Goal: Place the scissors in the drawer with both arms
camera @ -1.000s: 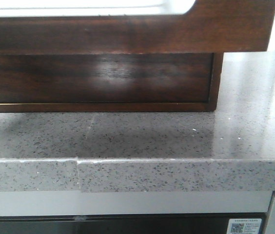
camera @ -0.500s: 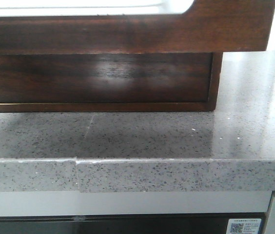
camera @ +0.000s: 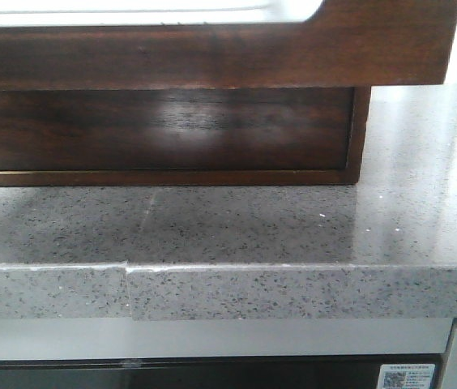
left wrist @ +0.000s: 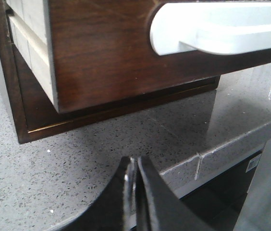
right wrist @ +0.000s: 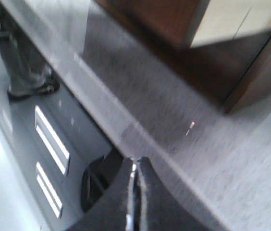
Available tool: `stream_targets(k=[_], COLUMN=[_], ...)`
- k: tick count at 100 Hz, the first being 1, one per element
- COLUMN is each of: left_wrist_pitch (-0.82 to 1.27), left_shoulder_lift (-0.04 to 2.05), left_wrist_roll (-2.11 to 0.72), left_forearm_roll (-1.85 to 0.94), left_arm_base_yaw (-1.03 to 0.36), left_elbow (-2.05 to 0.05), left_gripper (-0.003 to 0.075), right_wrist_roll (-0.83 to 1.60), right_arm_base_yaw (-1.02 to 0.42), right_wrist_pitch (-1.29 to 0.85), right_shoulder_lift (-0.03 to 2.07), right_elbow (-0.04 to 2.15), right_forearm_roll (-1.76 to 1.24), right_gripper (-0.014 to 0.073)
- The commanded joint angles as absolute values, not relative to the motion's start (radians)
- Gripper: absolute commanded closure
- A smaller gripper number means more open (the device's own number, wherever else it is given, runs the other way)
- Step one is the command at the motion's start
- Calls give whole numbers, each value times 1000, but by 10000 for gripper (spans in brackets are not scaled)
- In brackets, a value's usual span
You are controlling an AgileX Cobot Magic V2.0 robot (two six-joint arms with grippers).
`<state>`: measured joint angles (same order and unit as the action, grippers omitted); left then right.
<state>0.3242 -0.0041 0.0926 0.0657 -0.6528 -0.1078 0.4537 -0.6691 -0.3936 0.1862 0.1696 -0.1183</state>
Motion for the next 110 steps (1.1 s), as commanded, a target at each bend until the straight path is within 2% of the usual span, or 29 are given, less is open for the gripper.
stream_targets(k=[1, 57, 68, 79, 93, 110], left_wrist_pitch=[247, 247, 251, 235, 85, 99], left_shoulder_lift=[-32, -32, -32, -32, -32, -32], left_wrist_roll=[101, 101, 101, 101, 101, 101], left_forearm_roll=[56, 58, 137, 171, 29, -89], left_arm_base_yaw=[-662, -662, -637, -547, -378, -176], left_elbow=[-136, -126, -99, -54, 25, 21], left_gripper=[742, 742, 742, 742, 742, 742], right_wrist_roll=[448, 448, 448, 448, 448, 448], right_arm_base_yaw=[-663, -663, -663, -663, -663, -663], right_wrist_pitch=[-324, -325, -325, -325, -325, -325], right_shoulder_lift=[194, 194, 194, 194, 194, 194], right_elbow=[183, 181, 181, 181, 181, 181], right_forearm_roll=[-117, -117, -117, -117, -117, -117], right_gripper=[656, 656, 656, 656, 656, 656])
